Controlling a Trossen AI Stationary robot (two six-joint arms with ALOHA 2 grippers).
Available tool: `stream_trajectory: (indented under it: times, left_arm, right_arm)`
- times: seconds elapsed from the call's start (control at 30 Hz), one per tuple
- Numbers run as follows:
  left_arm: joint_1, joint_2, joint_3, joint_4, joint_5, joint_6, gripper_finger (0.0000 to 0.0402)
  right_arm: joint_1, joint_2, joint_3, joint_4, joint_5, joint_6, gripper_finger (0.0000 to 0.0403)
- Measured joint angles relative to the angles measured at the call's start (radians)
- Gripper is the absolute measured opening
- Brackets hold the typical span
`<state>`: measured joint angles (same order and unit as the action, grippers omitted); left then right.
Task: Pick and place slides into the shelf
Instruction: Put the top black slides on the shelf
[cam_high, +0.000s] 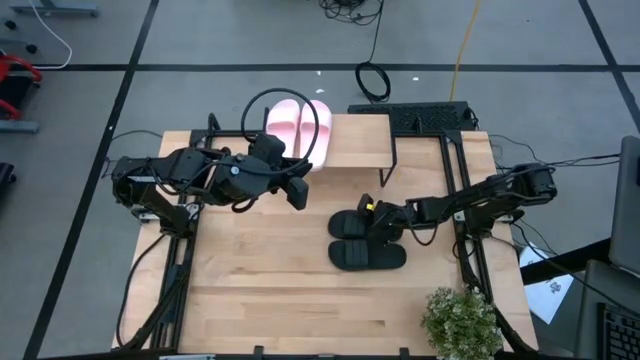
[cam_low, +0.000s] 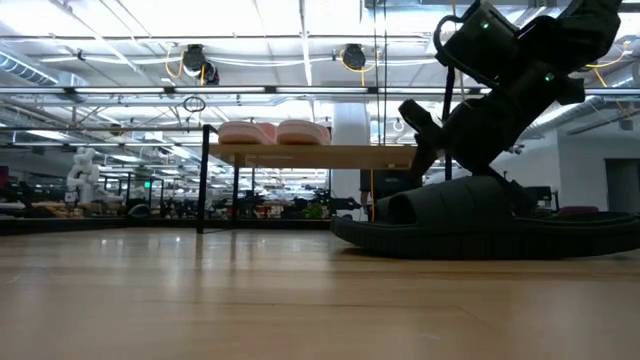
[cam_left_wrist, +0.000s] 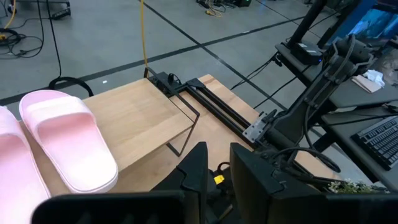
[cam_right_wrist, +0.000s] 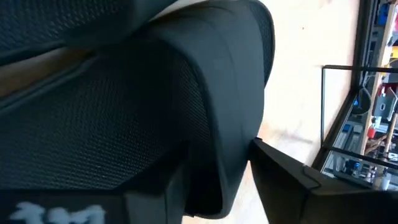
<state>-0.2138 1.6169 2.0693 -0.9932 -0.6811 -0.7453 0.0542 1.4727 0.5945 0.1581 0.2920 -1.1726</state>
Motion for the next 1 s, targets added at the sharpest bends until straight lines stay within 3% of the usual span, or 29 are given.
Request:
stream_trajectory:
  times: [0.43, 0.73, 0.9, 1.0]
  left_arm:
    - [-0.001, 0.001, 0.000, -0.001, 0.000, 0.022, 0.0063]
    - [-0.001, 0.001, 0.000, -0.001, -0.001, 0.034, 0.0063]
    - [-0.001, 0.001, 0.000, 0.000, -0.001, 0.033, 0.0063]
    - [-0.001, 0.001, 0.000, 0.000, -0.001, 0.031, 0.0063]
  right_arm:
    - [0.040, -0.125, -0.001, -0.006, 0.053, -0.021, 0.0010]
    - [0.055, -0.212, 0.006, -0.012, 0.134, 0.010, 0.0005]
    - [0.088, -0.246, 0.102, -0.028, 0.145, 0.116, 0.0003]
    - [0.120, -0.251, 0.208, -0.104, 0.242, 0.158, 0.0002]
